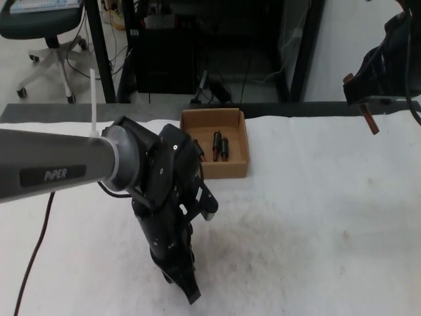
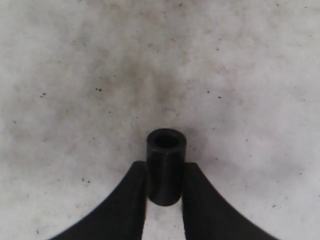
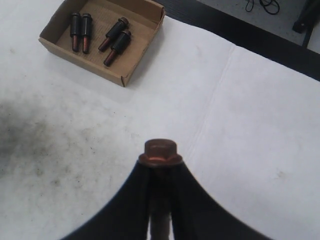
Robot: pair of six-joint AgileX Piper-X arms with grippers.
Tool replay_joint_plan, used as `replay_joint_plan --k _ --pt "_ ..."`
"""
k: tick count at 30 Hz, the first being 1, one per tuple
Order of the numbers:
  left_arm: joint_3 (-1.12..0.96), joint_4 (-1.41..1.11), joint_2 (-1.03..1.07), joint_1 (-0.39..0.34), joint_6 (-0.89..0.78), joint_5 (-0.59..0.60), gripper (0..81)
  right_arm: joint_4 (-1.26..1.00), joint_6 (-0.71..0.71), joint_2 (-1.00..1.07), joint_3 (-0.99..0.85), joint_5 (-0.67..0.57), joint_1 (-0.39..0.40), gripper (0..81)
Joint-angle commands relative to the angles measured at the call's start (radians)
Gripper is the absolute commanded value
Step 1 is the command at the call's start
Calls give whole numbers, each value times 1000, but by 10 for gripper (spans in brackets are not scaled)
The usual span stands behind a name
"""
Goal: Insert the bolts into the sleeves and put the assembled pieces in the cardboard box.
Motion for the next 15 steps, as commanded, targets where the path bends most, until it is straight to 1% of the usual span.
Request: replay_joint_plan --k 1,4,7,15 --pt "10 49 -4 -1 -15 23 137 10 1 -16 -7 -8 1 6" --pt "8 44 -4 -1 -53 23 242 34 -1 -16 -7 -8 1 6" --pt "2 35 -4 -1 -77 23 297 45 0 -16 -7 -8 1 6" --pt "-86 34 -6 -1 -97 48 302 45 0 -16 -7 -8 1 6"
